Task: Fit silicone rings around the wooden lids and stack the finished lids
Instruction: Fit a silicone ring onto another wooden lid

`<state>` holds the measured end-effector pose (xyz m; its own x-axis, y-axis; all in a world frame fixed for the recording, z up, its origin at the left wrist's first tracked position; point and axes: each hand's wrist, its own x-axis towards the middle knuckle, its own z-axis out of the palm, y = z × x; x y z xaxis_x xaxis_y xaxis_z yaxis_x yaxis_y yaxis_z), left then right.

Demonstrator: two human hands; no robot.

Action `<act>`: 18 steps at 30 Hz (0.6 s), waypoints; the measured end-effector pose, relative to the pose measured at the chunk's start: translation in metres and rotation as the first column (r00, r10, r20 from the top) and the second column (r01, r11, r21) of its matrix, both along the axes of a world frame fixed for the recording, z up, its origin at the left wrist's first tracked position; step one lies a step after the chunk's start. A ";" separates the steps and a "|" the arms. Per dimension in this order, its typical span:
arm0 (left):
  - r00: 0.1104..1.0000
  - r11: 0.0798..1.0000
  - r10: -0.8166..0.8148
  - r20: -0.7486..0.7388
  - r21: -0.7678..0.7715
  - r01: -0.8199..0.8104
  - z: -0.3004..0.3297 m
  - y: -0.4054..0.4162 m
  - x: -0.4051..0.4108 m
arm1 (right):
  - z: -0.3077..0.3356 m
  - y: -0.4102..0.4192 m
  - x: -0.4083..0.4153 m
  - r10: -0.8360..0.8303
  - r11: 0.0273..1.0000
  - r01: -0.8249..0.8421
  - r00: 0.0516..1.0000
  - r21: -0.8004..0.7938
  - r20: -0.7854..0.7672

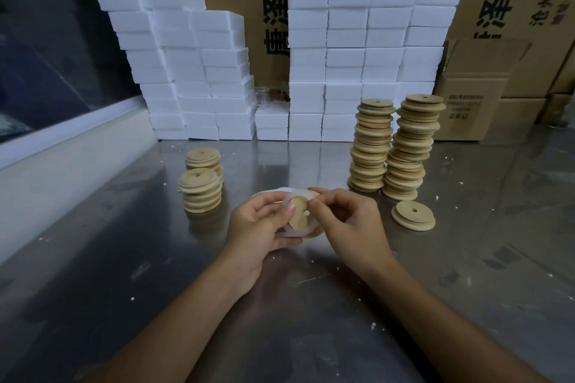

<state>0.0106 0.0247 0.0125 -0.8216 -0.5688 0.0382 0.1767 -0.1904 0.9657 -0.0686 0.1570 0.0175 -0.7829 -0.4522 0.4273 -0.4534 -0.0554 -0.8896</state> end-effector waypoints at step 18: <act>0.990 0.902 0.113 -0.083 -0.408 -0.137 -0.006 -0.007 0.001 | -0.010 0.004 -0.014 -0.027 0.996 0.028 1.000 0.085 -0.009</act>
<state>0.0113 0.0181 0.0066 -0.7345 -0.5900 0.3351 0.2289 0.2495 0.9409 -0.0829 0.1609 0.0077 -0.7923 -0.4655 0.3944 -0.4609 0.0333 -0.8868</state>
